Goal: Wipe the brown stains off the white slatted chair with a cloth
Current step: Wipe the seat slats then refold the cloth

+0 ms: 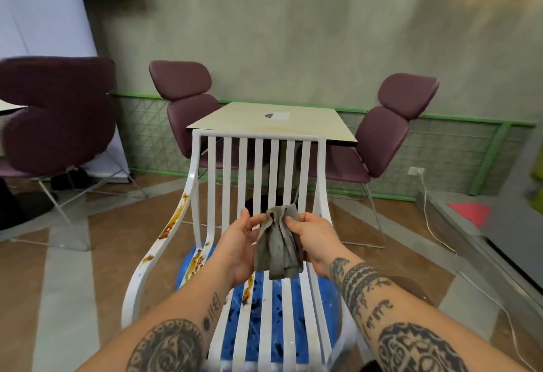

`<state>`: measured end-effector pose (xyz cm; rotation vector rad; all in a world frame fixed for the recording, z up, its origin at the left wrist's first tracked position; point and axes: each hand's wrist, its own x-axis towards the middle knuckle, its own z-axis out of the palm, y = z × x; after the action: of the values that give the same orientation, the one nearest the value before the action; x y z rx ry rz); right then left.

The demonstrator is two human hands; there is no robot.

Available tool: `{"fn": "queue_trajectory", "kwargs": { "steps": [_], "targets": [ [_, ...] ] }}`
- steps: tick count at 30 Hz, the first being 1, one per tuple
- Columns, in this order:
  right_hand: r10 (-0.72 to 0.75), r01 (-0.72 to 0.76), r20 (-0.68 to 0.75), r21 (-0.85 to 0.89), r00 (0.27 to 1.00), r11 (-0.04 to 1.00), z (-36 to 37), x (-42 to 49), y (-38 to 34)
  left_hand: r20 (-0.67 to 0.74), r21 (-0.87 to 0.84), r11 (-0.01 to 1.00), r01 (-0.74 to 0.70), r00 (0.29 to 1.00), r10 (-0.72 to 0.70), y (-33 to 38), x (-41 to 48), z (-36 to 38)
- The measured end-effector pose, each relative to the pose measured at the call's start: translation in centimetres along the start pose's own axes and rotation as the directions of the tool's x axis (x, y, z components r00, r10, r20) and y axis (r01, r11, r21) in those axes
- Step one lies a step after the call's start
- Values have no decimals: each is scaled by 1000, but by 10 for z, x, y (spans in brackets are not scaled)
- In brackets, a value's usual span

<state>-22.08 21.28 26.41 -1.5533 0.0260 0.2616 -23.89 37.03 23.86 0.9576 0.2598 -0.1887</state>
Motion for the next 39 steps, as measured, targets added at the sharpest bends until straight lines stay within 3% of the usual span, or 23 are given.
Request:
{"fn": "queue_trajectory", "kwargs": {
  "steps": [5,13,15,18,20,25,29,32,35,39],
  "targets": [
    [66,-65,-11,54,998,996,2,1,-8,84,120,993,21,996,-31,3,-8,4],
    [169,-175,44,225,985,959,0,3,-14,-3,120,991,-67,998,68,11,0,-8],
    [139,-134,-16,167,990,977,0,3,-9,6,98,992,-78,997,78,12,0,-7],
    [-22,8,-166,-81,986,997,3,4,-1,3,59,993,-102,995,102,13,0,-3],
    [-108,82,-165,-153,980,985,5,4,0,5,32,993,-110,994,109,13,-1,0],
    [168,-168,-10,-15,986,986,7,9,0,-1,-54,996,-78,997,78,15,-4,3],
    [53,-52,-10,47,999,998,1,12,-3,-68,-64,998,-15,998,11,12,4,-2],
    [-24,23,23,49,999,999,0,13,-6,22,2,998,57,998,-57,8,5,-5],
    [-131,133,32,-66,991,989,-2,14,-9,97,200,980,-11,995,-9,0,4,-3],
    [-192,194,30,-153,981,969,-7,13,-12,14,248,966,-70,998,69,-8,14,-6]
  ]
}}
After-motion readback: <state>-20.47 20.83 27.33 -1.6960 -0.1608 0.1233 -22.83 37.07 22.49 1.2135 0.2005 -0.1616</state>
